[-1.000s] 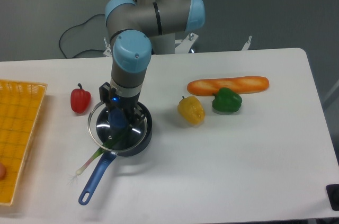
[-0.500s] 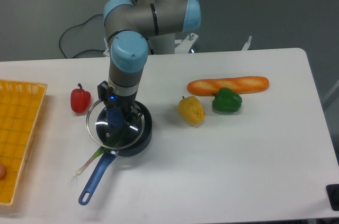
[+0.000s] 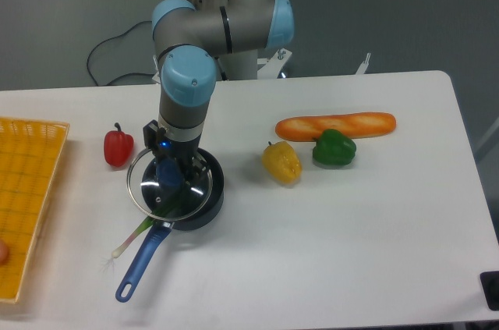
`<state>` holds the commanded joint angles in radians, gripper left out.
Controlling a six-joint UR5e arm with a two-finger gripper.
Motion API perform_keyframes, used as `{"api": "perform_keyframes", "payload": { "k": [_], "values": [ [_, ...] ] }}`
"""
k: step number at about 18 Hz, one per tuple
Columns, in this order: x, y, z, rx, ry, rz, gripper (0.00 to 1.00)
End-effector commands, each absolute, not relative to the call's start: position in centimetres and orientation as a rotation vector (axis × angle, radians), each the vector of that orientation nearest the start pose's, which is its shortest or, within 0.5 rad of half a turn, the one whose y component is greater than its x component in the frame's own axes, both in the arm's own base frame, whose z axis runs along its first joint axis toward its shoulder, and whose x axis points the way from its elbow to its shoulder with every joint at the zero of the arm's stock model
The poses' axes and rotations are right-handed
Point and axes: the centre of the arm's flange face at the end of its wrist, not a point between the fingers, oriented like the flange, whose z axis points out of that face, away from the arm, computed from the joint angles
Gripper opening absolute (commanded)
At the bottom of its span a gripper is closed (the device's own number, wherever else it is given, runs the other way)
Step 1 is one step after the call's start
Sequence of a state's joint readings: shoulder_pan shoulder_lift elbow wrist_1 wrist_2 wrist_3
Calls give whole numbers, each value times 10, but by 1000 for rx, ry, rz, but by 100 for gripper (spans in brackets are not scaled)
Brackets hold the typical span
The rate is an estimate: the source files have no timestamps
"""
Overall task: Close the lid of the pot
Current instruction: 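Lower the glass lid onto the saucepan rim and align it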
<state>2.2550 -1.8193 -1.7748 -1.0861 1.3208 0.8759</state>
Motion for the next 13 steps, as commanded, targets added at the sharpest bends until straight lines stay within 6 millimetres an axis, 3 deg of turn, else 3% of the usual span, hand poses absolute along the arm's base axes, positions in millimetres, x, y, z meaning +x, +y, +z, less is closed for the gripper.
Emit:
{"api": "perform_keyframes", "payload": {
  "k": [13],
  "values": [
    [-228,533,303,-2927,296,-228,56]
  ]
}}
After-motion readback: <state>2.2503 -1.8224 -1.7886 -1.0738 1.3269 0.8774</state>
